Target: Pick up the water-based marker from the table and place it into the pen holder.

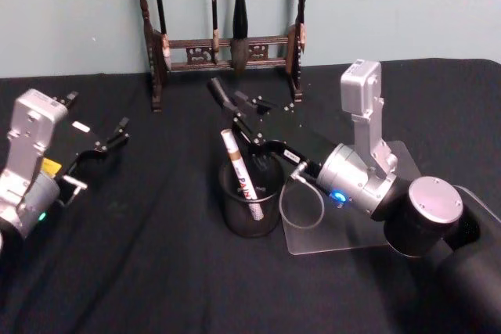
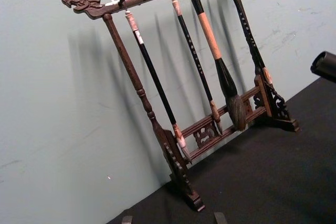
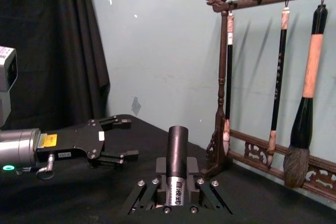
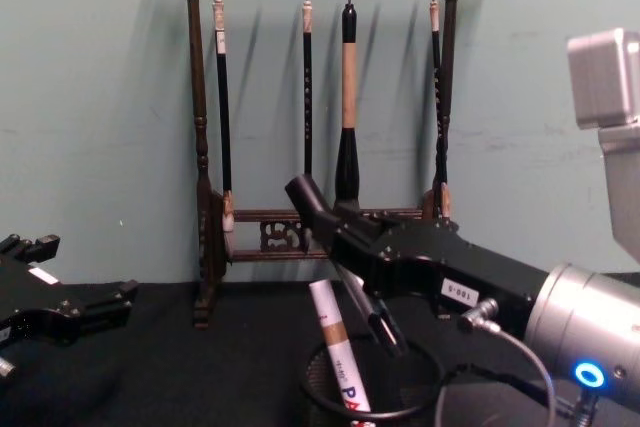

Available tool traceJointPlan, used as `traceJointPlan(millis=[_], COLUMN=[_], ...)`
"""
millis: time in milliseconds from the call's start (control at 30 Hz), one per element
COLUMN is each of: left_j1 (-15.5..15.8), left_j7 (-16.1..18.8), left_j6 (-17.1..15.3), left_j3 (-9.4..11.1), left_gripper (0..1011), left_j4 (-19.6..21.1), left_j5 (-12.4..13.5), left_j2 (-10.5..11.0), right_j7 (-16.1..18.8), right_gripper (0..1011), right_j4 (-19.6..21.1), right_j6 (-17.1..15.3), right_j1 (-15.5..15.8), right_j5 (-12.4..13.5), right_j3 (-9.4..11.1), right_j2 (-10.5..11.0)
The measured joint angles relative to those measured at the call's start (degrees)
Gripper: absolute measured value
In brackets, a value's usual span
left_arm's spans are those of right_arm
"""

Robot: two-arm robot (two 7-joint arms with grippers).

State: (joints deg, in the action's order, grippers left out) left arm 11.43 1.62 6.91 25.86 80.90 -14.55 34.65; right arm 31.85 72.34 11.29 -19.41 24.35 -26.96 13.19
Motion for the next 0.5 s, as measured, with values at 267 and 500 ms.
traceJointPlan(millis=[267, 500], left_j1=[0.0, 0.0], left_j7=[0.0, 0.0], left_j6=[0.0, 0.0], left_j3=[0.0, 0.0], left_gripper=[1001, 1001], left_j4=[0.0, 0.0], left_j5=[0.0, 0.0], left_j2=[0.0, 0.0], right_j7=[0.01, -0.16], right_gripper=[230, 230], right_j4=[-0.28, -0.16], right_j6=[-0.5, -0.53], right_j1=[0.06, 0.33], right_j5=[-0.23, -0.59], right_j3=[-0.44, -0.6], right_j2=[0.1, 0.2])
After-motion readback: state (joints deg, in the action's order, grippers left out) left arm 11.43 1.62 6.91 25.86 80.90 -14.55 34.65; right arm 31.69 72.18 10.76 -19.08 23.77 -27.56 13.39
